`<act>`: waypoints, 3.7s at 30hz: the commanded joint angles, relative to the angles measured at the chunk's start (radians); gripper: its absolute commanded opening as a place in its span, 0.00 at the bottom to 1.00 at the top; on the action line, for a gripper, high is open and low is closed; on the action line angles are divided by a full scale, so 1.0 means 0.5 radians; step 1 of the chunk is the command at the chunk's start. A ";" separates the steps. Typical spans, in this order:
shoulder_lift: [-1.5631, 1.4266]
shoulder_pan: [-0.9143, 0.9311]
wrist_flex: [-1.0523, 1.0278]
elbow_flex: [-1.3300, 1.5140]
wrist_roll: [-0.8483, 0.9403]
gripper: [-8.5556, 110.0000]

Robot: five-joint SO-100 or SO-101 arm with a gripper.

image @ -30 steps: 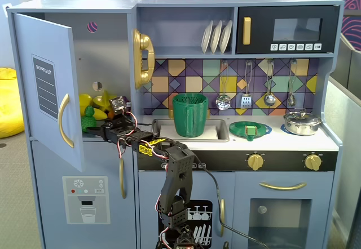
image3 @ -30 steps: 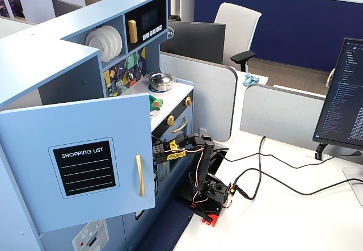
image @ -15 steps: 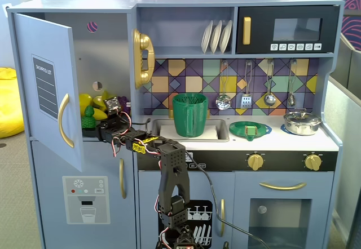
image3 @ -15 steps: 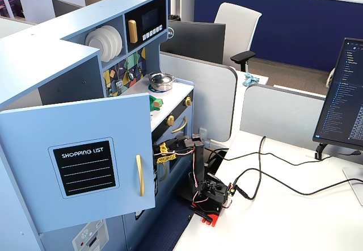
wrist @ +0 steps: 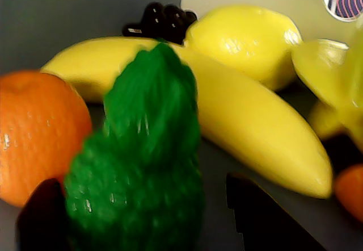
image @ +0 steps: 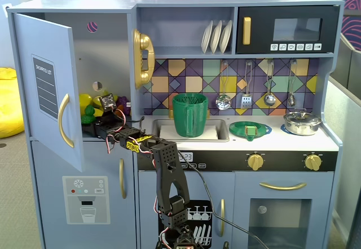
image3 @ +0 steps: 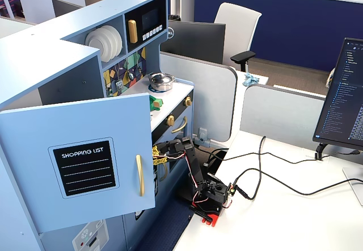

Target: Pick up the green pineapple from the left cabinet and place it in the green recipient

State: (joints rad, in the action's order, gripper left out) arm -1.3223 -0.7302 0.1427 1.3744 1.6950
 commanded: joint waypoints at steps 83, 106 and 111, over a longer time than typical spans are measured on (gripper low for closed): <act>-0.739 1.528 -1.721 -0.905 -0.049 0.26; -3.310 1.605 -3.188 1.712 -0.083 0.15; -3.645 1.660 -3.172 2.494 -0.092 0.09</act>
State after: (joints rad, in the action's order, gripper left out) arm -3.0434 0.0675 -1.4327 2.3731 1.6598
